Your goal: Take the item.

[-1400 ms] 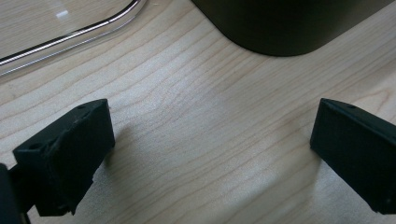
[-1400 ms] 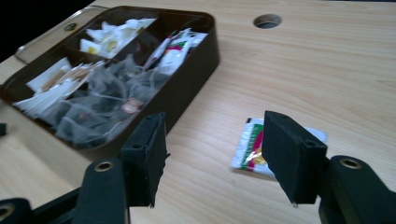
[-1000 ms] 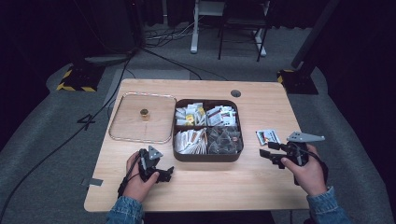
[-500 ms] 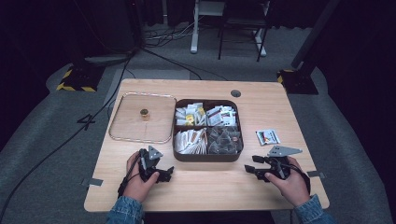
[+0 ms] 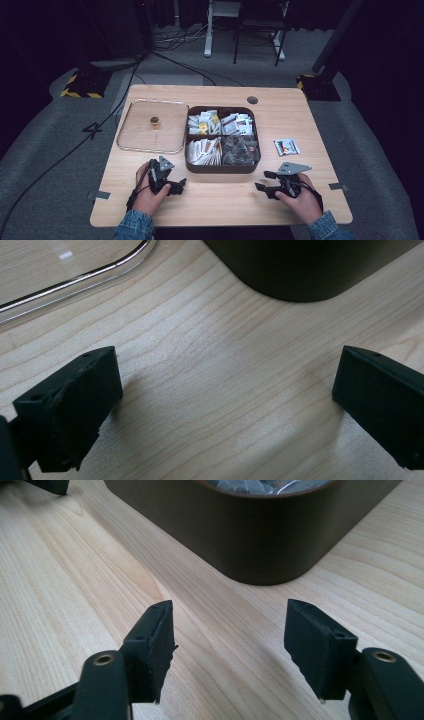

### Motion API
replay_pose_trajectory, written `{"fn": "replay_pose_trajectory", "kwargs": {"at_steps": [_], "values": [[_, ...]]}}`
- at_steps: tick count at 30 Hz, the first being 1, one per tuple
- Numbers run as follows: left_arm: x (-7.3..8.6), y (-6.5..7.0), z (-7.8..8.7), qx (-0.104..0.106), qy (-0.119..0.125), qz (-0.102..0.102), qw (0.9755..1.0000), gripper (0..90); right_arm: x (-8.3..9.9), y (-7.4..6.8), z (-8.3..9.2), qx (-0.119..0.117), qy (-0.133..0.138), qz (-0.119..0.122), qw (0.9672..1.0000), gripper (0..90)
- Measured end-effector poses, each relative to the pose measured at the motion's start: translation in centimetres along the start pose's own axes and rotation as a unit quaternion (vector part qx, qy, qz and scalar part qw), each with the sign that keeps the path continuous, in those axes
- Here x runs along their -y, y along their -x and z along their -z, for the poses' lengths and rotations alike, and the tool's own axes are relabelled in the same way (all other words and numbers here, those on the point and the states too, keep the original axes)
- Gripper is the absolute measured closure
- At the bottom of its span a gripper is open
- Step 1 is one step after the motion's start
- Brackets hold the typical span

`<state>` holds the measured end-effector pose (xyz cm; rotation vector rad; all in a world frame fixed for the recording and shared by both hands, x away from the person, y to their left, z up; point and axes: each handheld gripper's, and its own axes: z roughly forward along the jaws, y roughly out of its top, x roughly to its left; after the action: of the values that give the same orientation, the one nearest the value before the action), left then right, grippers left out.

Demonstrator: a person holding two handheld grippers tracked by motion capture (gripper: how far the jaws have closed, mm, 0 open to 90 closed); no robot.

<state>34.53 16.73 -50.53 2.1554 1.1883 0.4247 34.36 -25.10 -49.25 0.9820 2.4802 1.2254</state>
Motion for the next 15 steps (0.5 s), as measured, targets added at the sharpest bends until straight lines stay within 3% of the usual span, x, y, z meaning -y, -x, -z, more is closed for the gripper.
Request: {"fn": "replay_pose_trajectory", "kwargs": {"at_steps": [6,11,15], "values": [[0.0,0.0,0.0,0.001,0.000,0.002,1.0000,0.0,0.4,-0.3,-0.6,0.009,-0.015,0.007,0.9998,29.3],[0.0,0.0,0.0,0.001,0.000,0.002,1.0000,0.0,0.7,-0.6,-1.2,0.024,-0.032,0.051,0.9979,11.8],[0.0,0.0,-0.1,0.001,0.002,0.003,1.0000,0.0,0.7,-0.8,-1.4,0.024,-0.036,0.054,0.9976,8.5]]}}
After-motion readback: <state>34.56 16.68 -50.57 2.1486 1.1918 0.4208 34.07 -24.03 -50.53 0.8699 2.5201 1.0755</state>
